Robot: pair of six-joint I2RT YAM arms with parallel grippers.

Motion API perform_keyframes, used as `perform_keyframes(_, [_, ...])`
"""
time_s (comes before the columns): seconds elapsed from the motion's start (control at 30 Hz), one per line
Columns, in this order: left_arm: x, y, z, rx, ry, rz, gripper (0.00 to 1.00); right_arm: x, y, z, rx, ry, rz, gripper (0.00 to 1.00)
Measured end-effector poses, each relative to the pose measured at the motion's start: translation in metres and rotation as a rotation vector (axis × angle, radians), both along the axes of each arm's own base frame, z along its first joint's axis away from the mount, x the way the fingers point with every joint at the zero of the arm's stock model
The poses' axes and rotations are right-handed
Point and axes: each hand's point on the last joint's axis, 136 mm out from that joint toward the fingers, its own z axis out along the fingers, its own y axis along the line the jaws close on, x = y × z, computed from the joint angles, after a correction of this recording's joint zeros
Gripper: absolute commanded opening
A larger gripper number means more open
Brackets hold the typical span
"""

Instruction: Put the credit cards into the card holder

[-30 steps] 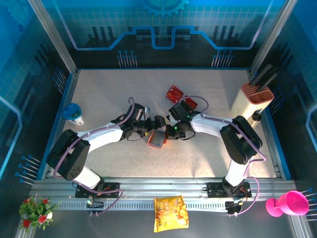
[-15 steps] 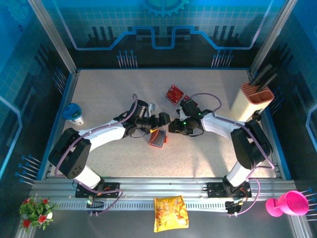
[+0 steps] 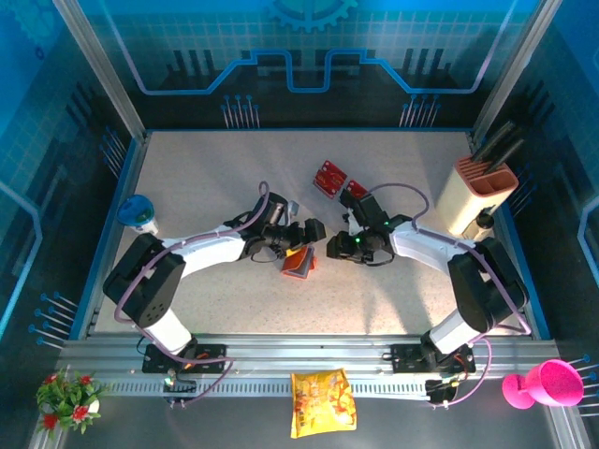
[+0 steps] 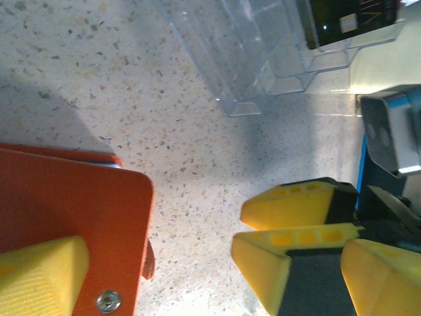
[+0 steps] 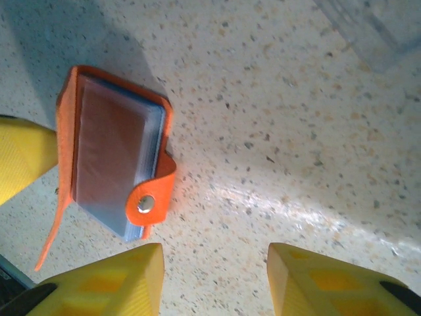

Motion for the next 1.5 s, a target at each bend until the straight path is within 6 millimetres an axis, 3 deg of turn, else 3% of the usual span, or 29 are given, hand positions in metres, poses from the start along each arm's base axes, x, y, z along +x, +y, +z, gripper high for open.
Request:
perform_keyframes(0.23, [-0.017, 0.000, -0.028, 0.056, 0.056, -0.024, 0.99, -0.009, -0.006, 0.000, -0.012, 0.013, -0.001, 0.46])
perform_keyframes(0.57, [-0.018, 0.007, -0.021, 0.068, 0.031, -0.003, 0.99, -0.012, -0.002, 0.001, -0.010, 0.015, 0.017, 0.46])
perform_keyframes(0.67, [-0.012, 0.008, -0.009, 0.061, 0.020, 0.011, 0.99, -0.011, 0.009, 0.003, -0.011, 0.017, 0.044, 0.47])
perform_keyframes(0.83, [0.011, 0.012, 0.035, 0.004, -0.056, 0.056, 0.99, -0.007, 0.034, 0.007, -0.002, 0.000, 0.098, 0.48])
perform_keyframes(0.97, [0.024, 0.028, 0.066, -0.027, -0.117, 0.109, 0.99, -0.008, 0.049, 0.005, -0.002, 0.000, 0.131, 0.48])
perform_keyframes(1.1, [0.030, 0.048, 0.078, -0.024, -0.135, 0.159, 0.99, -0.008, 0.059, -0.001, -0.009, 0.010, 0.153, 0.48])
perform_keyframes(1.2, [0.030, 0.062, 0.076, -0.008, -0.130, 0.186, 0.99, -0.009, 0.063, -0.008, -0.021, 0.023, 0.163, 0.47])
perform_keyframes(1.27, [0.028, 0.069, 0.070, 0.010, -0.120, 0.197, 0.99, -0.009, 0.063, -0.013, -0.032, 0.032, 0.163, 0.44])
perform_keyframes(1.4, [0.021, 0.078, 0.057, 0.043, -0.089, 0.207, 0.99, -0.008, 0.060, -0.023, -0.064, 0.044, 0.169, 0.17])
perform_keyframes(1.5, [0.016, 0.081, 0.050, 0.057, -0.070, 0.205, 0.99, -0.005, 0.060, -0.023, -0.079, 0.036, 0.181, 0.03])
